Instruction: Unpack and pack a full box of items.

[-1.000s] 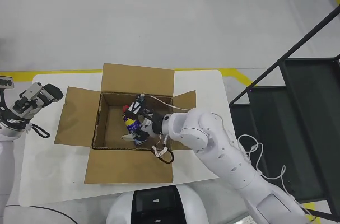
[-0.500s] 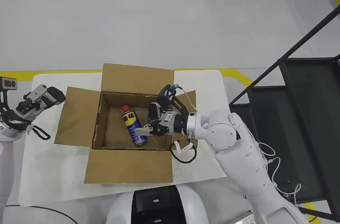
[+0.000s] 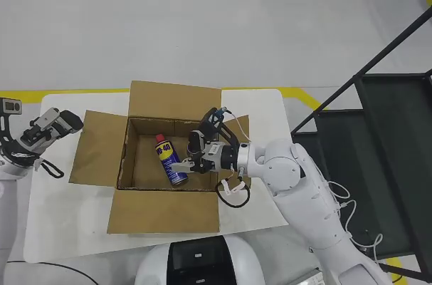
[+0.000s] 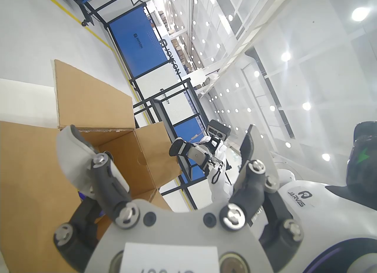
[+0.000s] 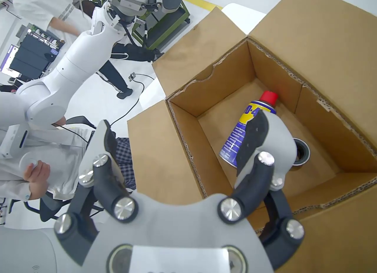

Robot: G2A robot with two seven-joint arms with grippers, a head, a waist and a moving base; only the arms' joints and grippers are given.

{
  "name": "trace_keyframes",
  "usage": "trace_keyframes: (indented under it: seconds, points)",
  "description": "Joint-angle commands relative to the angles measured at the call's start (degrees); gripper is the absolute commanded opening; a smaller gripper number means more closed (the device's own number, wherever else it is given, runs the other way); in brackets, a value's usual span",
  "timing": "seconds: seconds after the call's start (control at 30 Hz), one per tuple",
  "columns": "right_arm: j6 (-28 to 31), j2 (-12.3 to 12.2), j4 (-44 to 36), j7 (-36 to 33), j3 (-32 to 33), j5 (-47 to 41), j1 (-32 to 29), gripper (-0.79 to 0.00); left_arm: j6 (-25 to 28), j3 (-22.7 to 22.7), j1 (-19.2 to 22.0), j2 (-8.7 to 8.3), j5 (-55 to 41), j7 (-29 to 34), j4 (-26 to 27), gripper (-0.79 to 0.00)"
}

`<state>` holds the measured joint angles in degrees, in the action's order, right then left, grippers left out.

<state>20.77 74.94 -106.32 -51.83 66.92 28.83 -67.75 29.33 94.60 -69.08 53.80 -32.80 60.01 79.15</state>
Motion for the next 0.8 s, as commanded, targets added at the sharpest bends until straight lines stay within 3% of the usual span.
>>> trace_keyframes:
  seconds: [0.0,0.53,0.67,0.77]
  points:
    - [0.0,0.0,0.0,0.0,0.01,-0.04,-0.01,0.0,0.0,0.0,0.0,0.0,0.01,0.01,0.0,0.0]
    - [-0.21,-0.12,-0.69,-1.11,-0.78,-1.96,-0.82,0.0,0.0,0.0,0.0,0.0,0.01,0.01,0.0,0.0]
    - [0.54,-0.85,-2.67,-8.4,1.2,-15.32,-1.98,0.0,7.07,1.98,-0.73,-0.07,12.22,-9.5,-0.47,0.0]
    - [-0.02,-1.85,-5.22,-12.31,5.91,-22.15,-4.6,0.0,10.7,2.93,-0.45,-0.31,21.33,-12.66,-1.87,0.0]
